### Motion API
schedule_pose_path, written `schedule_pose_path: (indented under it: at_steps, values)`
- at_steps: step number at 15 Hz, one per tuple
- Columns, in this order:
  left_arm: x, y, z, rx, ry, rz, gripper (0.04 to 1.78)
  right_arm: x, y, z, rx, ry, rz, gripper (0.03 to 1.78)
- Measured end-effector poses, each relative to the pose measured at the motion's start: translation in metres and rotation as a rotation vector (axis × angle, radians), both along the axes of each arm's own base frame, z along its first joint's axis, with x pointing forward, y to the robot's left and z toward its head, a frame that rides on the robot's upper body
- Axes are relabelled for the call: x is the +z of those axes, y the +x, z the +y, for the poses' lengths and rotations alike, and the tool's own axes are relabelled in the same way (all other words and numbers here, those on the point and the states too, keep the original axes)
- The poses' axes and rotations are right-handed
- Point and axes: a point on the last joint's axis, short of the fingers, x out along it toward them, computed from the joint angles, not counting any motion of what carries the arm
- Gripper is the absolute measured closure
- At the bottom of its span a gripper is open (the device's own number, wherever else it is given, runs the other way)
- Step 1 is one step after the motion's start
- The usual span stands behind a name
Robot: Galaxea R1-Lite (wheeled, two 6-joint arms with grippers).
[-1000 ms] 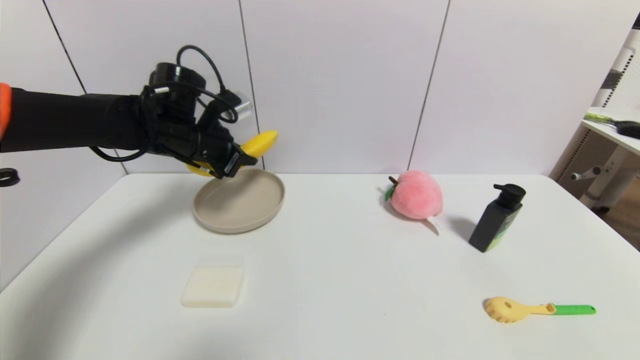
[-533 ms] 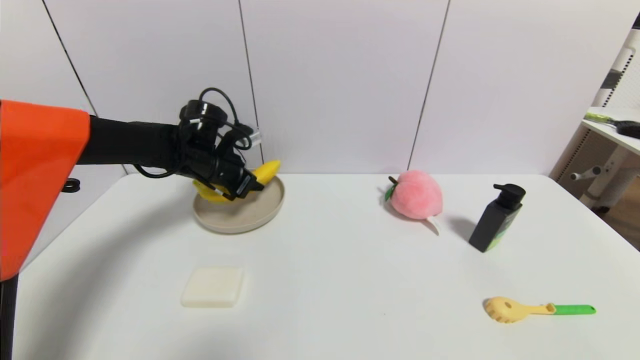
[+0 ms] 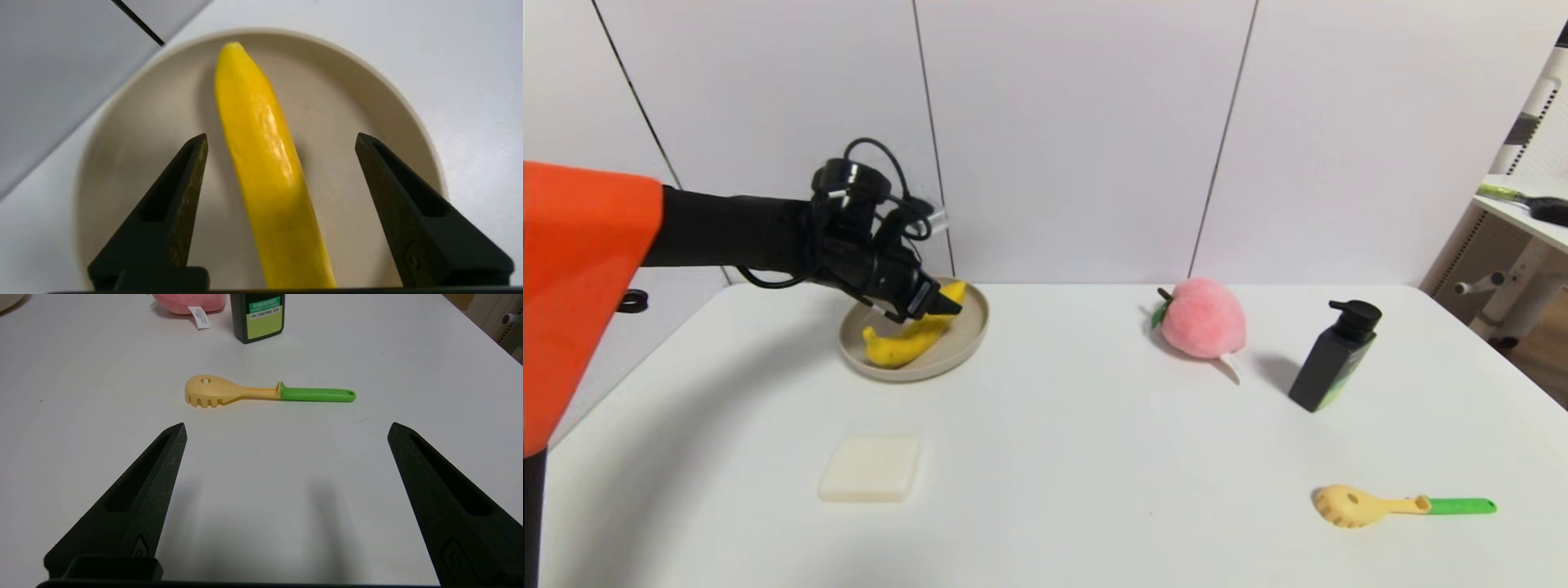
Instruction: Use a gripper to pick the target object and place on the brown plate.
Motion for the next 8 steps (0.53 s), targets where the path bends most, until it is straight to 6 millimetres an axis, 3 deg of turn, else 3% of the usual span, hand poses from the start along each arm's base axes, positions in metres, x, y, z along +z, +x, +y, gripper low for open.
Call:
schedule_pose_path:
  at_steps: [4,8]
  values:
    - [0.066,-0.041,0.013,0.016,-0.025,-0.15,0.34,0.0,0.0,0.0,0.0,0.0,0.0,0.11]
    - [0.144,-0.116,0.048,0.162,-0.018,-0.365,0.25,0.0,0.0,0.0,0.0,0.0,0.0,0.11]
